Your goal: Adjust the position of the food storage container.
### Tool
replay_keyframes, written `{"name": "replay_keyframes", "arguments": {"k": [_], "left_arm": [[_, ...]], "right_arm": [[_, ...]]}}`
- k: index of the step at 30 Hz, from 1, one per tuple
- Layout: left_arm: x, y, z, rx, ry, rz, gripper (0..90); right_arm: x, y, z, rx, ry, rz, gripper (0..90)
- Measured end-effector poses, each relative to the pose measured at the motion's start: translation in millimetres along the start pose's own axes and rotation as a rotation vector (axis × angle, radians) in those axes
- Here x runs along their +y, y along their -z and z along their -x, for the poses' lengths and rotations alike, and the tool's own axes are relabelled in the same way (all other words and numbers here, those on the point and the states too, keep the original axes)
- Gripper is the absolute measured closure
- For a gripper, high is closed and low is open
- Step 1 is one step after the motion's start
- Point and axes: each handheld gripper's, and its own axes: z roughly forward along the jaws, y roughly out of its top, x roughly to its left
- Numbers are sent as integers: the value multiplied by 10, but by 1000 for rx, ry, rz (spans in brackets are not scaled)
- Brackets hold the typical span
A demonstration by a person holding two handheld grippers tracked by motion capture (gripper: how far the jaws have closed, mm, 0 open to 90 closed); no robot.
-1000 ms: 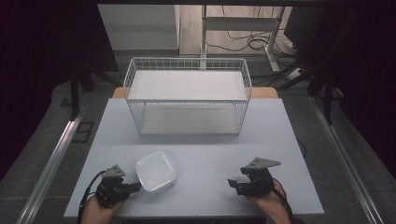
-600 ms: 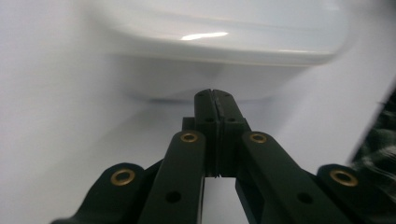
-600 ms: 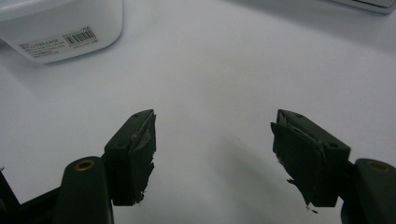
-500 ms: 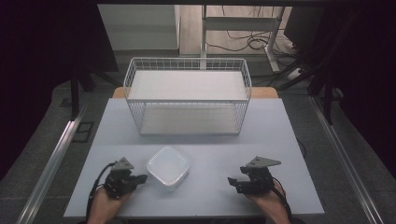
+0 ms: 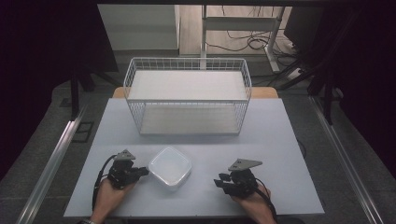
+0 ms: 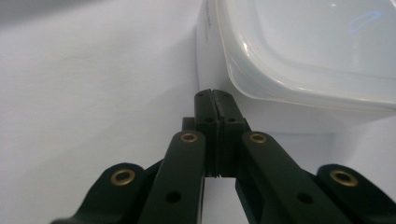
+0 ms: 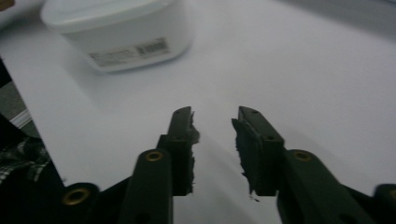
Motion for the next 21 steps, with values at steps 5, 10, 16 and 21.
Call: {"name": "replay_keyframes", "arguments": {"k": [5,10,16,21], "left_arm": [[42,-110,157,-47,-23,-12,900],[95,-231,296,-90,-44,-22,900],[156,-354,441,-118,-72,-34,900],[194,-441,538,-148,-91,-42,900]], "right_arm": [[94,-129,-91,44,-1,6,827],[108,-181,-19,54,-32,2,836],[133,-186,106,49,-65,11,844],[160,-166,284,22,-98,34,864]]}}
